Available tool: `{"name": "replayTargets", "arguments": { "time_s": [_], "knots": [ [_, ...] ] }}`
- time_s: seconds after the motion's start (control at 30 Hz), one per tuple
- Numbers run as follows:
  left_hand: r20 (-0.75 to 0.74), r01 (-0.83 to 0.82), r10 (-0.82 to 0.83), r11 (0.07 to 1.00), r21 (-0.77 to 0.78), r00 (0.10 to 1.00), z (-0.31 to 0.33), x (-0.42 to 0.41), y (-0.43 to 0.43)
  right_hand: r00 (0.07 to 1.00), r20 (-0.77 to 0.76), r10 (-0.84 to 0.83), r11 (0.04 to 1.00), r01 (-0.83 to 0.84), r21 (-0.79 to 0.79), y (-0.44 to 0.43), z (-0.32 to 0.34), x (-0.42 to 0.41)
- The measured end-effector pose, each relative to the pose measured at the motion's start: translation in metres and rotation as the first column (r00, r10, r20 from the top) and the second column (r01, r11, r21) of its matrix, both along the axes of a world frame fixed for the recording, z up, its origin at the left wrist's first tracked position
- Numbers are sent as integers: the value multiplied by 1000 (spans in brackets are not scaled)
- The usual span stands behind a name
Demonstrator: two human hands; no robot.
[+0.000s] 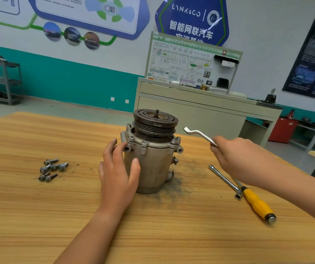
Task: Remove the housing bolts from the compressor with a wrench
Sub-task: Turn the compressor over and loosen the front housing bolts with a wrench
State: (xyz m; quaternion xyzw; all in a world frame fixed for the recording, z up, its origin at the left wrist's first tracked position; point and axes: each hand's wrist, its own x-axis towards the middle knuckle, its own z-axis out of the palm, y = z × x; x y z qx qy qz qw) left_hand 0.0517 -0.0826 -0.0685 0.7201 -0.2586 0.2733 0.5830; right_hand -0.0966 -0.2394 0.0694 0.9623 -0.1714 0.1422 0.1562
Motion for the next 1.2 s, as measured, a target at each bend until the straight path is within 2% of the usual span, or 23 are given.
{"name": "replayTargets", "arguments": {
  "time_s": [0.23, 0.57, 0.7, 0.87, 1.03, 1.2],
  "knots": [
    [-18, -4, 4, 1000, 4, 1000, -2, 0, 0, 994, -81, -67, 995, 60, -86, 2, -12, 14],
    [10, -18, 17, 998, 53, 1000, 0, -2, 1, 982, -182, -54, 928, -17, -371, 28, 2, 17],
    [-2, -27, 27, 996, 88, 1000, 1, -3, 3, 967, -244, -69, 918, -34, -396, 44, 3, 15],
    [-9, -27, 28, 994, 104, 1000, 1, -5, 4, 971, -222, -89, 932, 3, -363, 33, 0, 14],
    [-12, -17, 18, 994, 108, 1000, 0, -5, 5, 964, -257, -72, 880, -59, -471, 15, 6, 17],
    [-12, -15, 16, 995, 100, 1000, 1, -5, 3, 980, -166, -113, 876, 20, -481, -5, 0, 29]
  ]
}}
